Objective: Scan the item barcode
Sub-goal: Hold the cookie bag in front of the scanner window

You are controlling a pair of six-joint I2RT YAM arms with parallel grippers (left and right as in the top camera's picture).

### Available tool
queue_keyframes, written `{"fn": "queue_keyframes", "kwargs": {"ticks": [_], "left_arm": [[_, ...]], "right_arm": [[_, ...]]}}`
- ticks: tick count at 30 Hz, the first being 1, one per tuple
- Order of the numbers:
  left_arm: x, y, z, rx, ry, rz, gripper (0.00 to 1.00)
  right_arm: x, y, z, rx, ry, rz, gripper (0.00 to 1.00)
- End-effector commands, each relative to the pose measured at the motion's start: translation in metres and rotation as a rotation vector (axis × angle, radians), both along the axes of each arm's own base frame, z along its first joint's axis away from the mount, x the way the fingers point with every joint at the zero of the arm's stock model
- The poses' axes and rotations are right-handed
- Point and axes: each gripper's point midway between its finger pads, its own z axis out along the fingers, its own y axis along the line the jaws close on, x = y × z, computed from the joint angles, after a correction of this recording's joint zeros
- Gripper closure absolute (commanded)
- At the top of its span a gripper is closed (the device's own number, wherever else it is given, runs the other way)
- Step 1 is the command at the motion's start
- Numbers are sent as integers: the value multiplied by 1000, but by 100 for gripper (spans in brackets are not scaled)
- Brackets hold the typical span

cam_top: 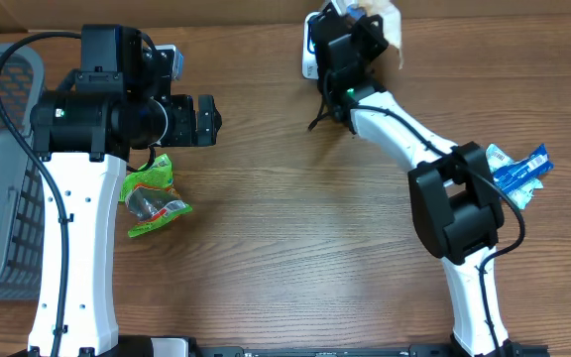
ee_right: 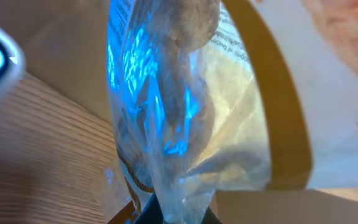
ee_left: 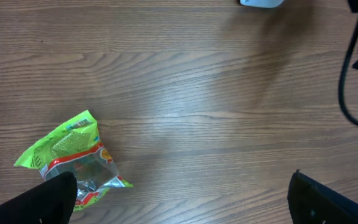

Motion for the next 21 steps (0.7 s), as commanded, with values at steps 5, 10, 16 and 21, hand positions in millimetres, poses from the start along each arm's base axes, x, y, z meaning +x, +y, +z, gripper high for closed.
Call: {"fn": "queue_keyframes", "kwargs": {"ticks": [5,10,16,21], "left_arm": [[1,0,-1,-4,6,10,0],[1,0,-1,-4,6,10,0],[1,0,-1,-4,6,10,0],[1,0,-1,-4,6,10,0]], "right_arm": [[0,22,3,-103,9,43,96],[4,15,-9,-182,10,1,96],[10,7,-39,-241,42,-19,96],[10,6,-53,-253,59,-28,96]]}}
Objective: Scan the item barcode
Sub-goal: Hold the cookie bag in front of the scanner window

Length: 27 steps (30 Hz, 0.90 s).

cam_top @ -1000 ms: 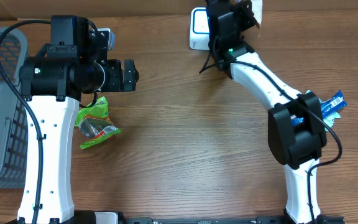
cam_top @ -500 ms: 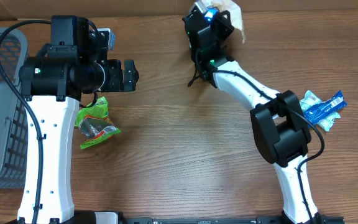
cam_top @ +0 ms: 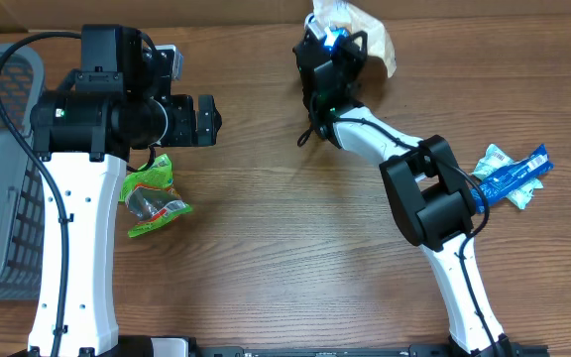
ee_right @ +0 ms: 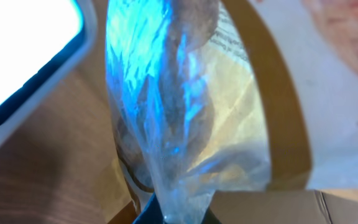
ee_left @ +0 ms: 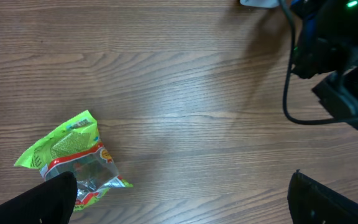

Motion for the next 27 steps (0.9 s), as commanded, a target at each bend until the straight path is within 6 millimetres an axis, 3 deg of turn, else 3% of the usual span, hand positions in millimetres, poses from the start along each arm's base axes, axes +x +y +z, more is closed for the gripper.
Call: {"fn": "queue_keyframes", "kwargs": {"ticks": [1,12,20,27], "left_arm": [[1,0,-1,-4,6,10,0],[1,0,-1,-4,6,10,0],[1,0,-1,-4,6,10,0],[1,0,-1,-4,6,10,0]], "right_arm": [[1,-6,6,-10,-20,-35,96],[-2,-11,12,-82,0,-61,96],[-2,-7,54,-137,-113,-75,96],[-6,3,60,-164,-115,-61,96]]}}
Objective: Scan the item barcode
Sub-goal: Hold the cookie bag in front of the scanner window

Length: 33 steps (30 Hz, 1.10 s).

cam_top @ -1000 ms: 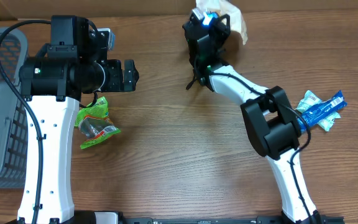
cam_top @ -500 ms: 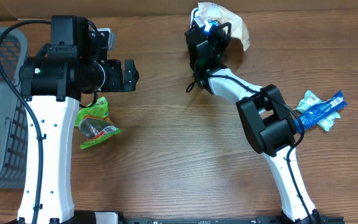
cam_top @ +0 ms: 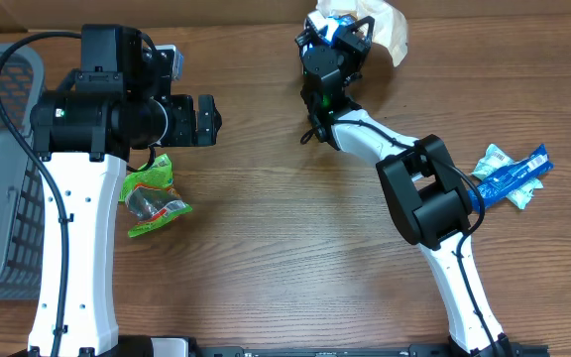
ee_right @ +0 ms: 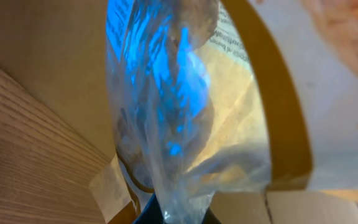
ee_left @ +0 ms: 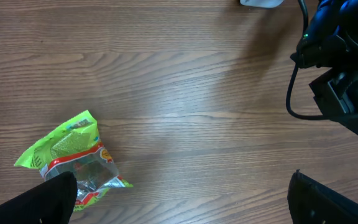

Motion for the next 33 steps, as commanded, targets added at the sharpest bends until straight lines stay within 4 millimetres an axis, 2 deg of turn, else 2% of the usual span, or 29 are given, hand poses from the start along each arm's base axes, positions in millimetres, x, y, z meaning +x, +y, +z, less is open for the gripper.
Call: {"fn": "queue_keyframes", "kwargs": {"ticks": [1,7,17,20,23,28,33], "left_arm": [[1,0,-1,-4,6,10,0],[1,0,-1,-4,6,10,0],[1,0,-1,-4,6,10,0],[1,0,-1,-4,6,10,0],[1,0,-1,-4,6,10,0],[1,0,-1,-4,6,10,0],[1,0,-1,-4,6,10,0]], "right_arm": [[-4,9,11,-19,-1,2,96],[-6,17,-2,-61,73,15,96],[-11,25,3,-33,38,16,96],[-18,39,23,54,-56,36,96],[-28,49,52,105,-113,50,97],[-52,47,98,157,-167,-2,97],[-79,47,129,202,-201,-67,97]]}}
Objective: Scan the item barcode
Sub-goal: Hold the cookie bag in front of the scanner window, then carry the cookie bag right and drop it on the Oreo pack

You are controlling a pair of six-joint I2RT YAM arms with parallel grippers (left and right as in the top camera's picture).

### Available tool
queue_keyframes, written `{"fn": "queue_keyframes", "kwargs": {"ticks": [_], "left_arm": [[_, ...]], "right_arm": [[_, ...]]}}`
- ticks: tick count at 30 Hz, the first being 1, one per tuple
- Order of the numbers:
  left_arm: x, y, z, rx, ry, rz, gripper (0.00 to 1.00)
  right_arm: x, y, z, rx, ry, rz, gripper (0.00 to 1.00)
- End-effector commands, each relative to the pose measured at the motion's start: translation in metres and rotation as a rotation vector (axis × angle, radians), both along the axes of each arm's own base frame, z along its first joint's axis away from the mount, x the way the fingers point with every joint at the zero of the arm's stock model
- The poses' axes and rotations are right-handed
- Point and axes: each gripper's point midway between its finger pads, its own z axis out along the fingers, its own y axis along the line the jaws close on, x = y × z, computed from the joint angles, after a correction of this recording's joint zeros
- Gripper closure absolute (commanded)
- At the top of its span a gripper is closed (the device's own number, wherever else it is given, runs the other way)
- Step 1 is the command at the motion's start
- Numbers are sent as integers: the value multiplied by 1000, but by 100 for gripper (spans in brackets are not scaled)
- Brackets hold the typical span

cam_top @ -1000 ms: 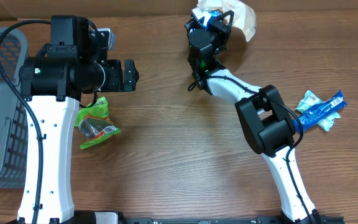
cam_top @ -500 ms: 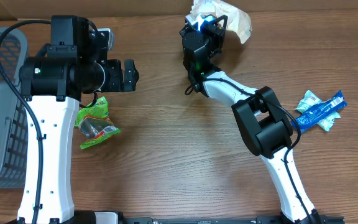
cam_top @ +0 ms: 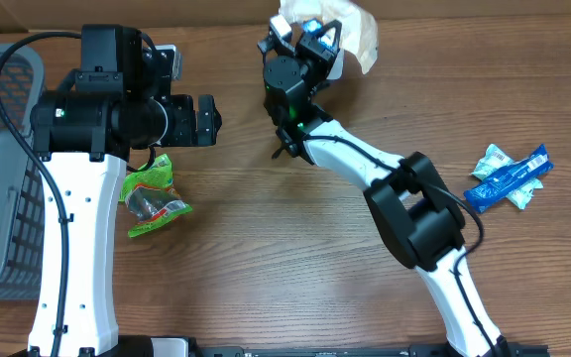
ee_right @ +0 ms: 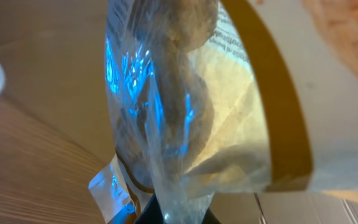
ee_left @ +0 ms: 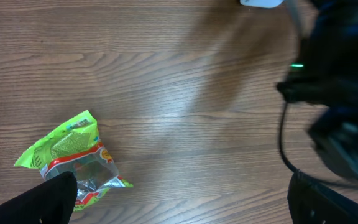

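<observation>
My right gripper (cam_top: 300, 45) is at the table's far edge, shut on a clear crinkled packet (ee_right: 166, 112) with tan contents and a printed label; the packet fills the right wrist view and shows tan past the gripper in the overhead view (cam_top: 353, 30). The white scanner (ee_left: 263, 2) peeks in at the top edge of the left wrist view, and a lit sliver of it shows at the left edge of the right wrist view. My left gripper (ee_left: 179, 211) hangs open above the table, nothing between its fingers (ee_left: 42, 199).
A green snack packet (cam_top: 152, 193) lies under the left arm, also seen in the left wrist view (ee_left: 67, 152). Blue packets (cam_top: 509, 177) lie at the right. A grey basket stands at the left edge. A cardboard wall rises behind the table.
My right gripper has moved left along the far edge with the packet still in it. The scanner's edge has come back into the right wrist view. The left arm is unchanged.
My right gripper held the clear packet by the scanner, which showed at the view's left edge. Then the scanner's lit face loomed close beside the packet. Then it was out of the wrist view, and now a sliver shows again. The left gripper stayed open throughout.
</observation>
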Motion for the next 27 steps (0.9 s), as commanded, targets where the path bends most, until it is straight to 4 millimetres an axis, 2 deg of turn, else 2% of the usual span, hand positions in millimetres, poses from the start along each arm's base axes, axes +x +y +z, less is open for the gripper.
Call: {"fn": "queue_keyframes", "kwargs": {"ticks": [1,4,8,12,16,18,23,27], "left_arm": [[1,0,-1,-4,6,10,0],[1,0,-1,-4,6,10,0],[1,0,-2,-4,7,10,0],[1,0,-1,-4,6,10,0],[1,0,-1,-4,6,10,0],[1,0,-1,-4,6,10,0],[1,0,-1,-4,6,10,0],[1,0,-1,-4,6,10,0]], "right_arm": [[-30,-13,66,121,-113,-78,97],[-35,1,62,102,-83,-48,96],[-32,8,36,146,-60,-16,96],[-37,11,-8,74,110,4,96],[-44,38,-57,138,296,170,96],[-49,42,-64,146,325,182,96],[-59,45,-58,189,355,213,96],[-90,60,-70,328,560,342,96]]}}
